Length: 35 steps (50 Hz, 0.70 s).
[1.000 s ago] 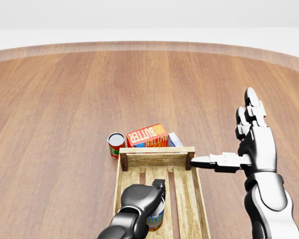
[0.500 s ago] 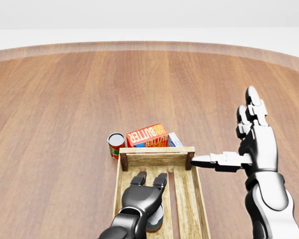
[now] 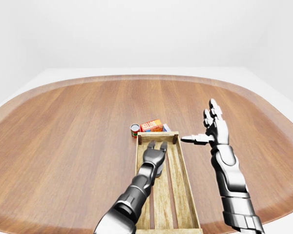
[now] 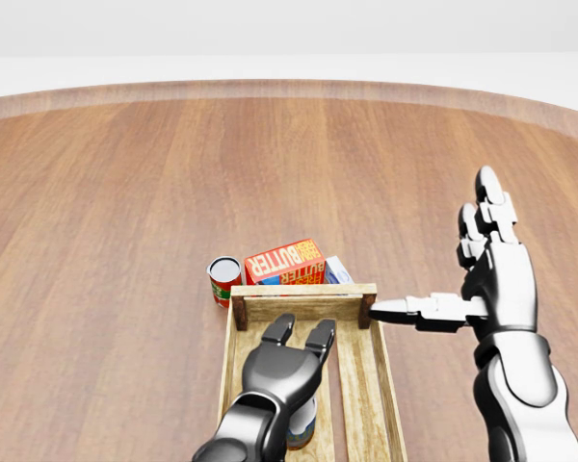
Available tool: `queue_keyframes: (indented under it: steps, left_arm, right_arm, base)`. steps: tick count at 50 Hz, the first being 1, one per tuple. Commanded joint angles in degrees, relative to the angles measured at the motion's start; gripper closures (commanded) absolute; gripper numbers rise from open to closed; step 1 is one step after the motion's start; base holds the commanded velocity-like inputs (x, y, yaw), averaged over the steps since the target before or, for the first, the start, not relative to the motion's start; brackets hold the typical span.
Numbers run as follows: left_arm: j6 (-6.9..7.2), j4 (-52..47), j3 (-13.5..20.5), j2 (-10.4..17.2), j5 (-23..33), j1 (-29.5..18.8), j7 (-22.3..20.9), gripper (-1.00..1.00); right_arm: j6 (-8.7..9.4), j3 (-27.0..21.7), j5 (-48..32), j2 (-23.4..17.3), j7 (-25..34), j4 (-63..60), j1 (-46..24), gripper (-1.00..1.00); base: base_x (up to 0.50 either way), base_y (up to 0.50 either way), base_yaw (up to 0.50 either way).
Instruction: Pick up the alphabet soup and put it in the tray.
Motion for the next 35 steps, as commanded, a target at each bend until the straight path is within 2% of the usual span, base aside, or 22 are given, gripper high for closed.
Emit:
queue_keyframes:
  steps: [1,5,12,19,27,35]
  left_arm:
    - [0.0,-20.67,-2.9,1.73,8.49,8.98,-9.7,-1.0]
    - [0.0,-28.57,-3.41,2.39,12.56,12.33,-14.28,-1.0]
    - [0.0,-35.81,-3.5,3.25,17.62,15.49,-19.13,-1.0]
    - [0.0,-42.12,-2.9,3.89,20.13,17.31,-22.66,-1.0]
    - [0.0,-54.77,-2.94,4.7,24.41,19.7,-30.11,-1.0]
    - [0.0,-61.13,-2.36,4.24,26.01,19.88,-33.97,-1.0]
  right_arm:
    - [0.0,0.04,-0.13,0.09,-0.3,-1.03,0.17,-1.0]
    - [0.0,0.08,-0.18,0.17,-0.46,-1.62,0.17,-1.0]
    - [0.0,-0.03,-0.01,0.22,-0.67,-2.56,0.23,-1.0]
    - [0.0,-0.07,0.21,0.18,-0.8,-3.21,0.06,-1.0]
    - [0.0,-0.34,0.9,0.08,-0.96,-6.19,0.02,-1.0]
    - [0.0,-0.46,1.14,0.01,-1.04,-6.52,-0.1,-1.0]
  base:
    - [0.0,0.0,0.0]
    - [0.0,0.0,0.0]
    - [0.0,0.0,0.0]
    - [0.0,0.0,0.0]
    - [0.0,0.0,0.0]
    - [0.0,0.0,0.0]
